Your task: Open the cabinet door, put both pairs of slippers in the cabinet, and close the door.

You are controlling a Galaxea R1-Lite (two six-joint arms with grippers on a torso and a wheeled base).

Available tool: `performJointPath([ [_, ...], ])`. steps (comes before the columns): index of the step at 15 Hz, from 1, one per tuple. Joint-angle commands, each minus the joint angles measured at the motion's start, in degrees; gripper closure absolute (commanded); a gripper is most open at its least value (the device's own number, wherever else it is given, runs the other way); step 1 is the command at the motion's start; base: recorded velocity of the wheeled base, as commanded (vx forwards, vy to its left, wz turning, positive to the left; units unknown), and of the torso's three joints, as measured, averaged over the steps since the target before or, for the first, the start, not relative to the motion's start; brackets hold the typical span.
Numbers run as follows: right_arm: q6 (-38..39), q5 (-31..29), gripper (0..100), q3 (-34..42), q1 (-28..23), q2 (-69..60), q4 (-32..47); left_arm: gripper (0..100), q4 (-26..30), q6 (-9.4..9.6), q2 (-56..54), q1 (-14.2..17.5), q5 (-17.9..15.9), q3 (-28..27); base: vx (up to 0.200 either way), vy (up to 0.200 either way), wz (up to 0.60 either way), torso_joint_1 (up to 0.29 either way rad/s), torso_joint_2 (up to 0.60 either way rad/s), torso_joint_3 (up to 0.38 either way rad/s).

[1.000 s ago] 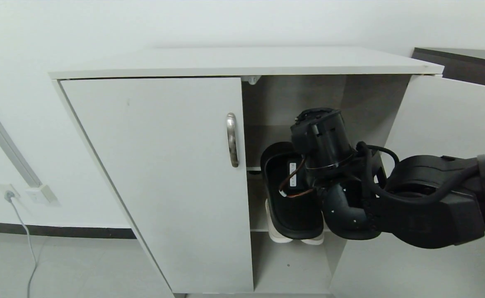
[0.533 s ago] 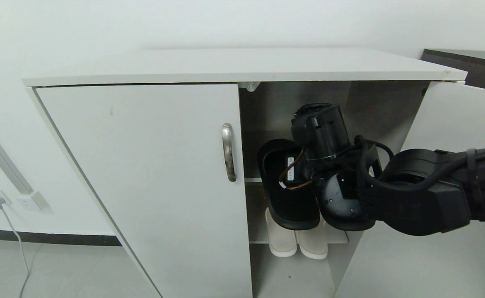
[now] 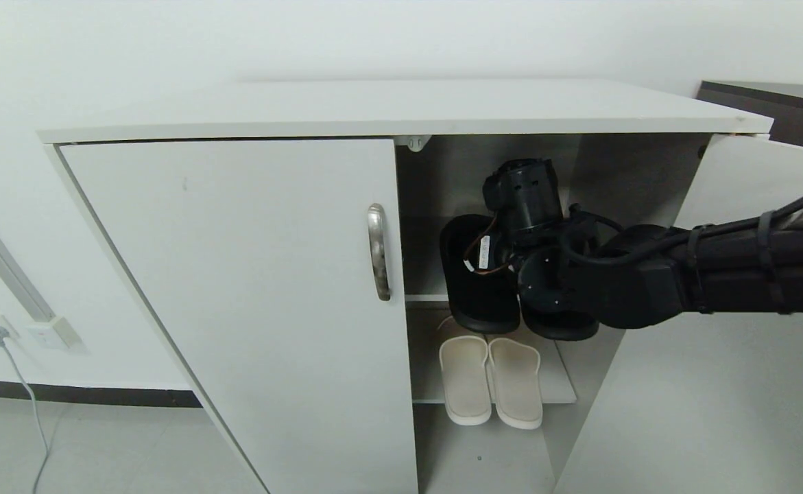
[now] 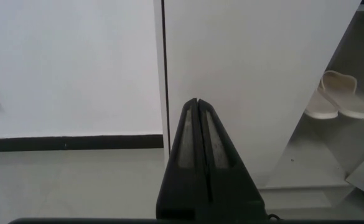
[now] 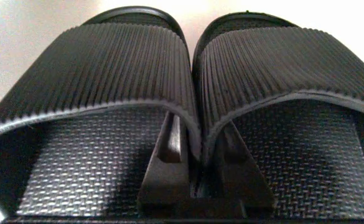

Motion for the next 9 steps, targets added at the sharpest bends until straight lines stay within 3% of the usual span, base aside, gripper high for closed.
performJointPath([
  [1, -1.0, 0.0, 100, -2.3, -1.0, 2.7, -0.1, 100, 0.0, -0.11, 0.1, 0.0, 0.0, 0.0, 0.0, 0.0, 0.0, 0.0, 0.0, 0.0],
  [9, -2.8, 1.1, 100, -7.2, -1.1, 5.1, -0.1, 100, 0.0, -0.02, 0.0, 0.0, 0.1, 0.0, 0.0, 0.0, 0.0, 0.0, 0.0, 0.0],
])
